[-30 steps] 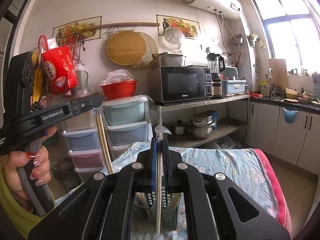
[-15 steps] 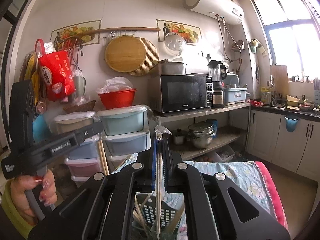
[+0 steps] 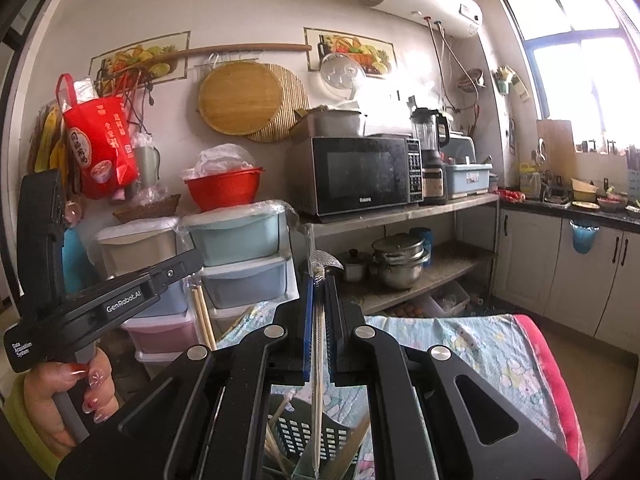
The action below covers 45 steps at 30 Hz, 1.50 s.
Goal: Organize utensils
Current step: 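Open both tools to release the chopsticks into the caddy and withdraw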
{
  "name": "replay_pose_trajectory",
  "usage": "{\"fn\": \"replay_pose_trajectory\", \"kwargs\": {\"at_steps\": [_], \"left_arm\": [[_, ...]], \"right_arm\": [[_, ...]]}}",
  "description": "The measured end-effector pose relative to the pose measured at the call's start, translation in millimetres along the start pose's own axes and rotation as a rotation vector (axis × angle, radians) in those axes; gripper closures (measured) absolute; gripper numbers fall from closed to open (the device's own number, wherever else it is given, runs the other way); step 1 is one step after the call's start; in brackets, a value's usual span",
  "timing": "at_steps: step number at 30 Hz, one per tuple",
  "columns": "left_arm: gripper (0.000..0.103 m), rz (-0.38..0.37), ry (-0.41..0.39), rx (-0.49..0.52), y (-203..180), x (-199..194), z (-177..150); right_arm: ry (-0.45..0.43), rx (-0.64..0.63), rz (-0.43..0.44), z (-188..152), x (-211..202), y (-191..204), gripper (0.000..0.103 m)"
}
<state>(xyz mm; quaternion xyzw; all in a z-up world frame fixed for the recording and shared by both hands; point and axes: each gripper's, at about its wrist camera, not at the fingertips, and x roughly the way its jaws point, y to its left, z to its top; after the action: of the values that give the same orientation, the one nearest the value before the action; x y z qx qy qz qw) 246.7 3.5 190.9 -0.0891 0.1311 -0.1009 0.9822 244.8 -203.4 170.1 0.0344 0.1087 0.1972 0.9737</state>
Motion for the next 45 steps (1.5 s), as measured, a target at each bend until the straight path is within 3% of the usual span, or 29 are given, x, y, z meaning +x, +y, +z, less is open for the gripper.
{"fn": "replay_pose_trajectory", "kwargs": {"at_steps": [29, 31, 34, 45], "left_arm": [[0.102, 0.005, 0.113, -0.01, 14, 28, -50], [0.096, 0.005, 0.114, -0.008, 14, 27, -52], [0.081, 0.006, 0.119, -0.01, 15, 26, -54], [0.052, 0.008, 0.139, -0.025, 18, 10, -64]], "right_arm": [[0.098, 0.035, -0.022, -43, 33, -5, 0.094], [0.103, 0.046, -0.022, -45, 32, -7, 0.073], [0.106, 0.039, -0.026, -47, 30, -7, 0.072], [0.131, 0.037, -0.033, -59, 17, -7, 0.072]]}}
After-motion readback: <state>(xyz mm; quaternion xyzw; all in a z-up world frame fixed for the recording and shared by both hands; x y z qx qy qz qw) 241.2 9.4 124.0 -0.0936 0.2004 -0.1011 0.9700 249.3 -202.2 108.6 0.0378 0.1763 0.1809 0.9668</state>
